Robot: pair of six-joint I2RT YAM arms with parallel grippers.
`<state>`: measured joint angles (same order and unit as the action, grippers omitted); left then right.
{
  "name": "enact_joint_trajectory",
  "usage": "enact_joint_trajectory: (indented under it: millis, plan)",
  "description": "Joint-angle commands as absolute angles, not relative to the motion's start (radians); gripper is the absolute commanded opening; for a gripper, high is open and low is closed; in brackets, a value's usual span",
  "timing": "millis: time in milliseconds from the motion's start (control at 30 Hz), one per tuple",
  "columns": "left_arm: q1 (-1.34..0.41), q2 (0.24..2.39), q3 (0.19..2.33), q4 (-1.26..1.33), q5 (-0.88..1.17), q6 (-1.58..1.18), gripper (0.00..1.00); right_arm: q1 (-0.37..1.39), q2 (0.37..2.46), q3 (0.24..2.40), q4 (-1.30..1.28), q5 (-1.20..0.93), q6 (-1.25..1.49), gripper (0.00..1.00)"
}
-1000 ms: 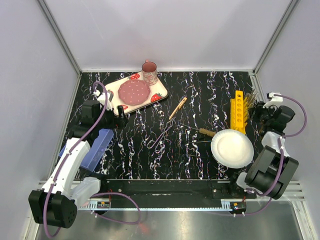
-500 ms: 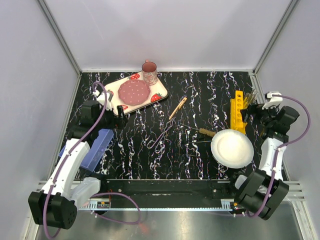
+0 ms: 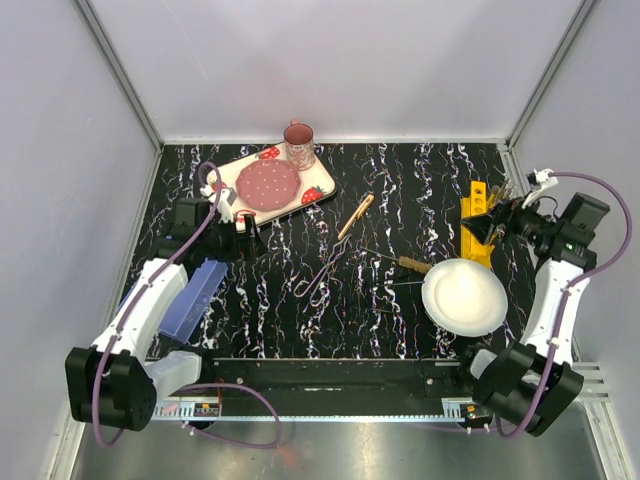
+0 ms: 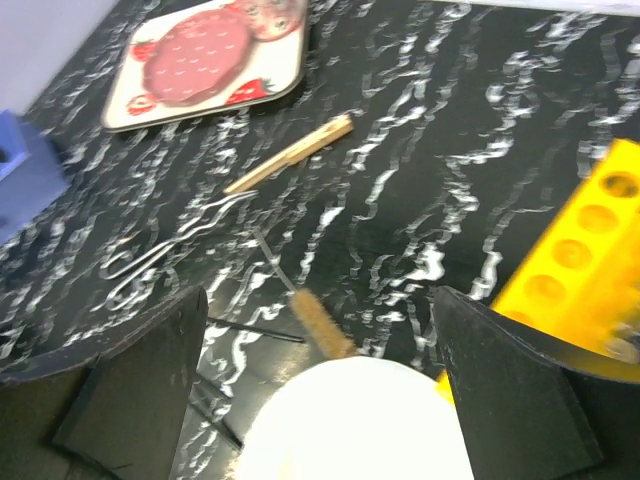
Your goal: Organize the chemistry lab equipment
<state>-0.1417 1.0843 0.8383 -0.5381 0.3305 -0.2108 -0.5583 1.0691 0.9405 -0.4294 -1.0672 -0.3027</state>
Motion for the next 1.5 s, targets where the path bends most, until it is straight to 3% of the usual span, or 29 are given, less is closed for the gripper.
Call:
enact_joint_trajectory:
  millis: [0,167,400,733,1133,1467]
  plan:
    - [-0.178,1.114,0.862,-0.532,0.437,-0.278,0.99,-0.458,1.117,1.002,-0.566,-1.212,-0.344,1.0]
    - [-0.363,1.178,0.887,-0.54,0.287,-0.33,0.99,-0.379,1.166,0.966,-0.532,-1.301,-0.325,1.0]
    - [-0.558,1.467,1.096,-0.581,0.117,-0.356,0.97,-0.379,1.174,0.925,-0.522,-1.337,-0.347,1.0]
    - [-0.687,1.908,1.449,-0.649,0.054,-0.305,0.82,-0.379,1.146,0.93,-0.541,-1.307,-0.374,1.0]
    - [-0.752,2.04,1.562,-0.722,0.009,-0.241,0.61,-0.379,1.15,0.934,-0.546,-1.295,-0.38,1.0]
    - [-0.801,2.092,1.581,-0.768,-0.083,-0.213,0.55,-0.379,1.144,0.936,-0.548,-1.29,-0.382,1.0]
